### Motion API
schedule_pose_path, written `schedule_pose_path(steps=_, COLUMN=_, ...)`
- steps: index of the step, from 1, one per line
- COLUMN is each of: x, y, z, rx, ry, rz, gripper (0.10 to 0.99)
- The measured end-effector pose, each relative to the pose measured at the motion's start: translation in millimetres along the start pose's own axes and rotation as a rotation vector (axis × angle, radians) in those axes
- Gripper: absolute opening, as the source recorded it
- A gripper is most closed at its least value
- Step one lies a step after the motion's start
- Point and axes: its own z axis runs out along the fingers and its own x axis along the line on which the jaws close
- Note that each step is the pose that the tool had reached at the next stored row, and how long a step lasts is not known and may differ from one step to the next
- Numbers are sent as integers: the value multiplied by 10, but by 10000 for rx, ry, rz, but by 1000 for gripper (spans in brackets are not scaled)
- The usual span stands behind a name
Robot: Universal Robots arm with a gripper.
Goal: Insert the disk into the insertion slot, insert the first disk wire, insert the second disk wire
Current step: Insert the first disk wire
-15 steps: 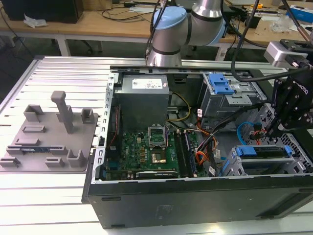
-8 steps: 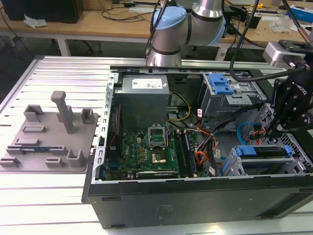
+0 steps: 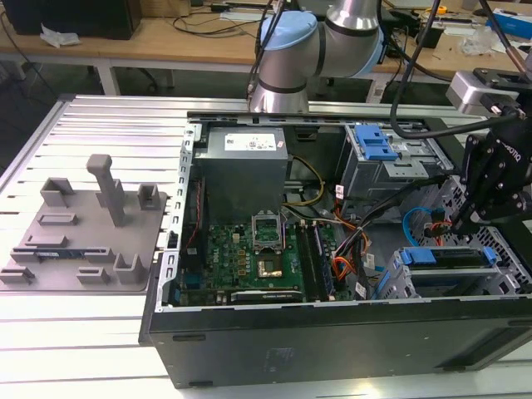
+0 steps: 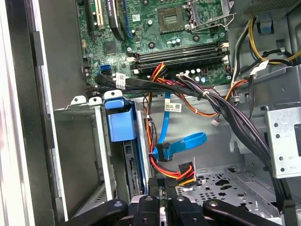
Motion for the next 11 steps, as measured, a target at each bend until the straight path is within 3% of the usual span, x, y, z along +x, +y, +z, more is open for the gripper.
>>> schedule_pose_path(steps=11, x=75, y=4, z=7, rx=38, ry=0, rz=-245, gripper=165)
